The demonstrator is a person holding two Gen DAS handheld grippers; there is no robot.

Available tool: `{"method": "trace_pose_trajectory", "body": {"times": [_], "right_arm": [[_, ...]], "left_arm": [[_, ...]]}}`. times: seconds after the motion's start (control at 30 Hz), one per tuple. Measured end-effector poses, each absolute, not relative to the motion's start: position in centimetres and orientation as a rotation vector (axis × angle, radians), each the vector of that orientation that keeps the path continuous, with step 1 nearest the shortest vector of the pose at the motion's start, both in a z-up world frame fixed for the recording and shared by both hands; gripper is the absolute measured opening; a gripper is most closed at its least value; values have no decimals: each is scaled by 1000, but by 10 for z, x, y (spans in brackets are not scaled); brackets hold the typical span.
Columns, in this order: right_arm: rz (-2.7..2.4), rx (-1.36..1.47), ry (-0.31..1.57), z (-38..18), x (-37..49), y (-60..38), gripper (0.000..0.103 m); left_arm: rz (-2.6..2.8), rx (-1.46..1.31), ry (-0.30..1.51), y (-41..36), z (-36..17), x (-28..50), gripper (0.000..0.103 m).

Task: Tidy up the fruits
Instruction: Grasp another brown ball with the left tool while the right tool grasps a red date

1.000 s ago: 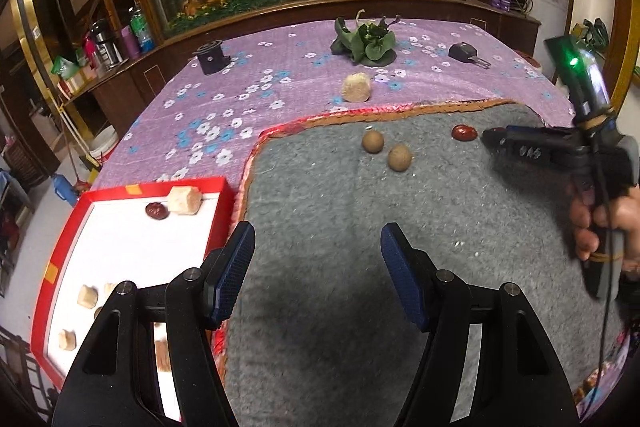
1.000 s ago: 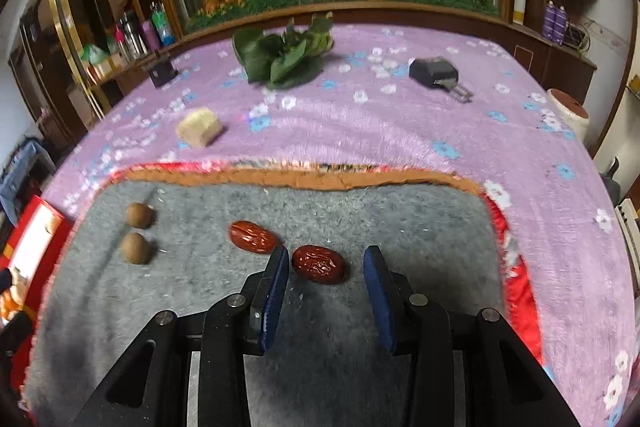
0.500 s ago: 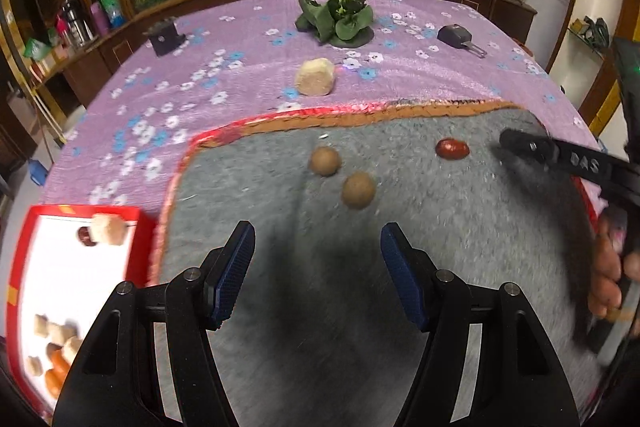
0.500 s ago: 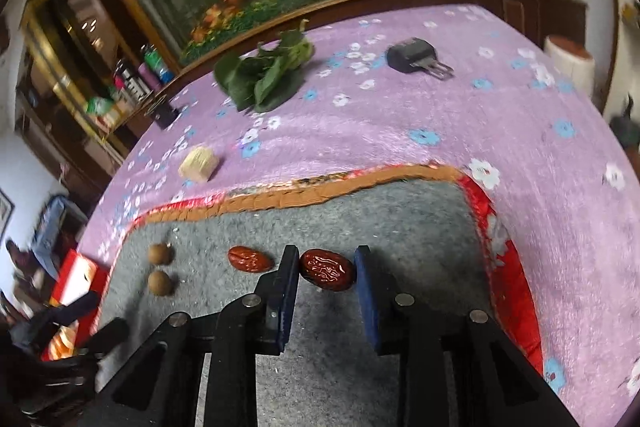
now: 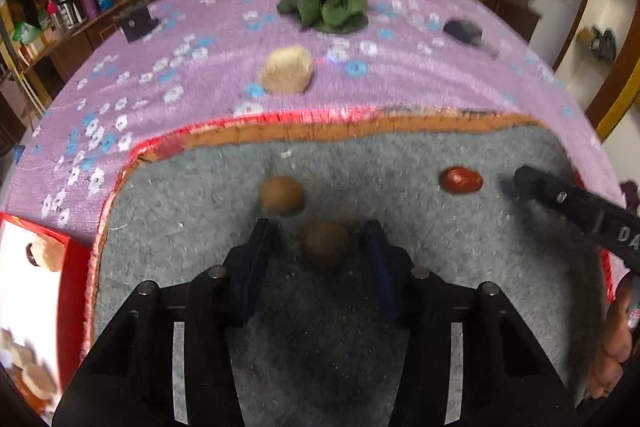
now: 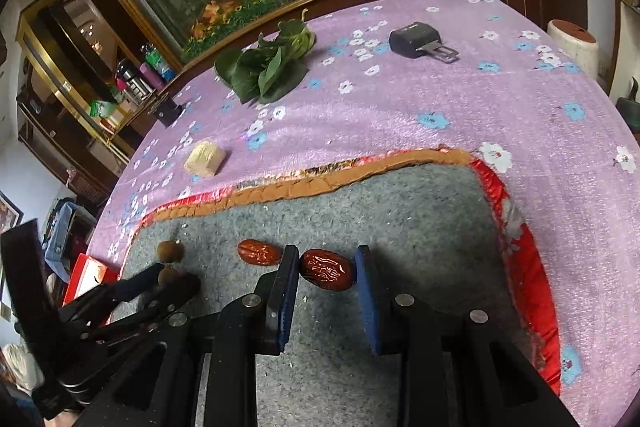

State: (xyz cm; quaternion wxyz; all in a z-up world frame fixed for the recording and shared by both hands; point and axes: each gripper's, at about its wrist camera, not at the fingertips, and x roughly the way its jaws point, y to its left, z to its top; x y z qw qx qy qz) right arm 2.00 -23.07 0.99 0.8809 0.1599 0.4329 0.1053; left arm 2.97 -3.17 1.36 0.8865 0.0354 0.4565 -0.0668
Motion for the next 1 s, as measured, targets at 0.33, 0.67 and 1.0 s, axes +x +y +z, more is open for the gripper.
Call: {"method": "trace_pose_trajectory", "body": {"times": [0.33,0.67,1.0], "right_arm": [[205,337,874,10,20,-236,28],[149,350,718,26,8,-249,28],[26,322,648,26,4,-263,28]], "left_arm": [[-120,73,847,-16,44,-5,21],[-9,105,622,23,100,-84,21],[69,68,485,68,140,-133,21]]}}
